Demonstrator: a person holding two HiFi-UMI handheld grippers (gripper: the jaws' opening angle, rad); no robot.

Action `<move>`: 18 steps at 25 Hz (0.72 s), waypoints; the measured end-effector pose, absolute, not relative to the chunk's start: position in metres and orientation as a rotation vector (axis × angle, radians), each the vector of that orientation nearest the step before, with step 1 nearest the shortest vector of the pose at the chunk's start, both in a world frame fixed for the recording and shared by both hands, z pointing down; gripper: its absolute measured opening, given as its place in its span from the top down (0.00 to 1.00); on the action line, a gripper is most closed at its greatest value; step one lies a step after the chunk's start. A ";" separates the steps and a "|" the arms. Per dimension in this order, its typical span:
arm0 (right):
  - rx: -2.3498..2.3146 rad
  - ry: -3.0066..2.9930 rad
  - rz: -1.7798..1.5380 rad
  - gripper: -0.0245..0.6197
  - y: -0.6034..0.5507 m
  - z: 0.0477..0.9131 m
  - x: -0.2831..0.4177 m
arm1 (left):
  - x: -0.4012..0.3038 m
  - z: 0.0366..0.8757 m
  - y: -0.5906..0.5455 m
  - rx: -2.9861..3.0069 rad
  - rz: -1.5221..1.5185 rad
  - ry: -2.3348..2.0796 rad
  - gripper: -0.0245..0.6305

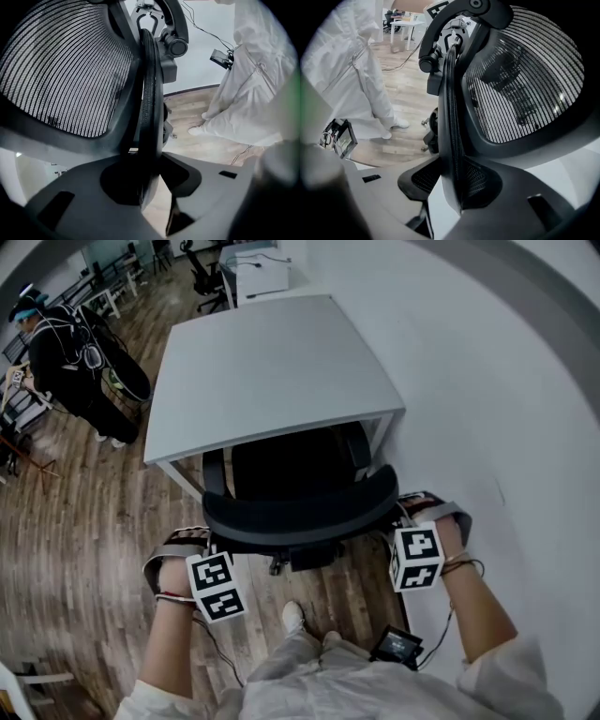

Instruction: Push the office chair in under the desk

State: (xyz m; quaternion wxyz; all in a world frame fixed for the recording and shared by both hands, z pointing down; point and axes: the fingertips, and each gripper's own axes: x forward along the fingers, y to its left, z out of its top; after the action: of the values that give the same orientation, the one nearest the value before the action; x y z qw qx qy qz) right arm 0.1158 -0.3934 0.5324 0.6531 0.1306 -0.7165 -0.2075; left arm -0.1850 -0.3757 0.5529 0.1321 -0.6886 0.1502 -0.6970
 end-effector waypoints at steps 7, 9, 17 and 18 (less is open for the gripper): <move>0.302 -1.611 -0.419 0.73 -0.415 0.536 0.119 | -0.183 0.553 -0.402 -2.006 -1.998 0.413 0.79; 0.309 -1.608 -0.421 0.73 -0.421 0.537 0.117 | -0.185 0.554 -0.408 -2.005 -1.989 0.411 0.79; 0.339 -1.607 -0.448 0.73 -0.445 0.533 0.113 | -0.187 0.553 -0.434 -1.999 -1.984 0.390 0.79; 0.343 -1.605 -0.455 0.73 -0.449 0.533 0.113 | -0.187 0.553 -0.438 -1.998 -1.983 0.393 0.79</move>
State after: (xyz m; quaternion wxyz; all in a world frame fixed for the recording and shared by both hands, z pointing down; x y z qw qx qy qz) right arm 0.1127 -0.4494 0.5325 0.6588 0.1514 -0.7090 -0.2009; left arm -0.1875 -0.4377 0.5529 0.1492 -0.6950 0.1366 -0.6899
